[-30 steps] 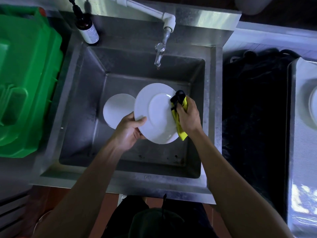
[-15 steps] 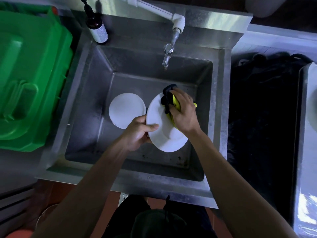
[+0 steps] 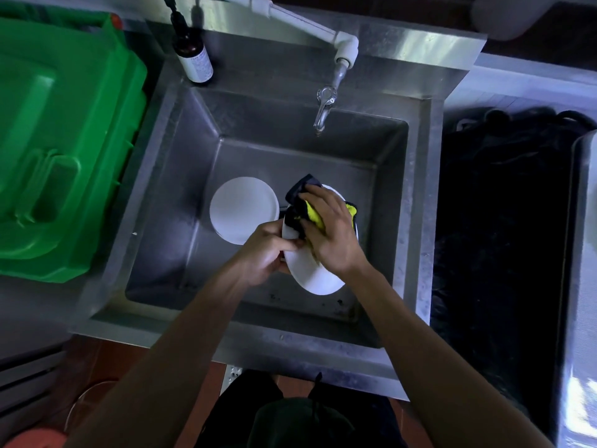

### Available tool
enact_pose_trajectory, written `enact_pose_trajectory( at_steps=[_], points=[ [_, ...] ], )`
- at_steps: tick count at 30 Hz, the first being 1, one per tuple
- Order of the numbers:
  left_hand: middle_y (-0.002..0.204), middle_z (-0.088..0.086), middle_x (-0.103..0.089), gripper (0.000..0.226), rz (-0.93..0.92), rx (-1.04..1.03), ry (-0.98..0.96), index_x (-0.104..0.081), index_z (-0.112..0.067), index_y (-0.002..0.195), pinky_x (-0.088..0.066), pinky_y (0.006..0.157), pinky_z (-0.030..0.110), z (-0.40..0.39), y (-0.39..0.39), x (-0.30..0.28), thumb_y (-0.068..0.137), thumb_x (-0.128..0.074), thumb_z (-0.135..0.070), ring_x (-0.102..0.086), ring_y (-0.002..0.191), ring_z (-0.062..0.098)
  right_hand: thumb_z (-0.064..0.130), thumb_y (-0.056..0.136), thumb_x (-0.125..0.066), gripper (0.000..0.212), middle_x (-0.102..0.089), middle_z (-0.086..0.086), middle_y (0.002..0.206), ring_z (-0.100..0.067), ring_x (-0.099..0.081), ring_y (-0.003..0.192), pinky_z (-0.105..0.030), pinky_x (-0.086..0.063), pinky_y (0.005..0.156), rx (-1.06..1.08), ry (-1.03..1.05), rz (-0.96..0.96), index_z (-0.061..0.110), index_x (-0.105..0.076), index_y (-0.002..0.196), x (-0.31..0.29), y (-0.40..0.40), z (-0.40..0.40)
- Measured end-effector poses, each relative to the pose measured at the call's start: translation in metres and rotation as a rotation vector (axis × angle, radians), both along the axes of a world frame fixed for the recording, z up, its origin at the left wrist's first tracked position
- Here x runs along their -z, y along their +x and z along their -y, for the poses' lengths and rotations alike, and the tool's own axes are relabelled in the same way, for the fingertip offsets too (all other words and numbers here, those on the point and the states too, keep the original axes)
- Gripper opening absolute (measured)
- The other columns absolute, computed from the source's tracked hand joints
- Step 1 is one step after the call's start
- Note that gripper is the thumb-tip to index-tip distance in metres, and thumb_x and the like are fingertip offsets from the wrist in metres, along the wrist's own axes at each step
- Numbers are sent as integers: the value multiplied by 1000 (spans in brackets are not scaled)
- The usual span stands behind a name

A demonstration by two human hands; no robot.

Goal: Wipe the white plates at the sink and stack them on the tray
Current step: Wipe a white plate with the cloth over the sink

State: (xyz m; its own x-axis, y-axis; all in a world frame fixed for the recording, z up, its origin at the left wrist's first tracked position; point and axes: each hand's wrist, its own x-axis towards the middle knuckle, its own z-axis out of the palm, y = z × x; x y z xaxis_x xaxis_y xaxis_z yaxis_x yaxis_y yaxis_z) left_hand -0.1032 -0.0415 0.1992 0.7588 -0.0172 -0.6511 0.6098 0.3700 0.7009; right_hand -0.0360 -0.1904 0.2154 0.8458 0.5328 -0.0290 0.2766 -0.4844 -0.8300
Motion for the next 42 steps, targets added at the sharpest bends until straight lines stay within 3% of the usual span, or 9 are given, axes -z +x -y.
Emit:
enact_pose_trajectory(
  at_steps=[6,11,18,26,31,34,37,42],
  points=[
    [109,10,-77,32,-3,44,1,-80,-26,102,-60,72,41,-5,-4,-2,75,-74,-11,-74,98,31,31,93,-51,49,-54,-6,143,-28,-46,130,-44,-33,111,89,-82,-59,14,-56,138,5,24,4],
    [113,14,-75,33,24,-12,17,-79,-23,104,-60,78,46,-3,-5,-1,74,-74,-11,-73,101,35,40,93,-45,50,-57,-5,133,-27,-47,126,-51,-36,108,219,-45,-220,16,-54,135,10,33,11],
    [113,20,-73,32,69,-118,-32,-75,-11,110,-59,74,43,-2,2,-7,78,-70,-8,-72,99,38,26,97,-54,49,-48,-6,145,-27,-42,134,-51,-33,114,323,-5,-290,16,-46,145,19,31,25],
    [109,15,-75,30,53,-229,-47,-74,-13,108,-60,68,44,4,16,-11,78,-70,-10,-73,95,34,14,98,-57,49,-41,-6,155,-24,-33,145,-46,-26,120,280,-9,-177,8,-48,145,22,13,13],
    [107,11,-75,24,62,-255,-36,-73,-13,112,-59,67,40,3,22,-13,91,-64,-7,-72,94,29,27,93,-50,54,-45,-4,154,-22,-36,143,-45,-29,119,252,41,-159,11,-49,145,10,-5,-4],
    [108,10,-74,21,38,-286,-61,-73,-17,112,-58,77,43,2,22,-15,95,-62,-11,-70,97,27,28,94,-52,52,-49,-4,151,-22,-40,140,-46,-32,117,243,42,-116,12,-52,143,5,-13,-8],
    [121,16,-71,27,0,-366,-108,-70,-15,123,-53,86,48,5,22,-15,98,-59,-14,-68,102,31,27,93,-55,51,-54,-6,146,-26,-46,134,-48,-36,112,212,-1,-44,11,-54,141,6,-20,-9],
    [137,20,-62,36,-30,-478,-155,-63,-10,135,-52,84,41,8,22,-11,100,-54,-13,-65,110,30,28,93,-64,50,-51,-1,148,-27,-45,137,-51,-35,110,189,-92,61,16,-55,141,15,-35,-9]
  ],
)
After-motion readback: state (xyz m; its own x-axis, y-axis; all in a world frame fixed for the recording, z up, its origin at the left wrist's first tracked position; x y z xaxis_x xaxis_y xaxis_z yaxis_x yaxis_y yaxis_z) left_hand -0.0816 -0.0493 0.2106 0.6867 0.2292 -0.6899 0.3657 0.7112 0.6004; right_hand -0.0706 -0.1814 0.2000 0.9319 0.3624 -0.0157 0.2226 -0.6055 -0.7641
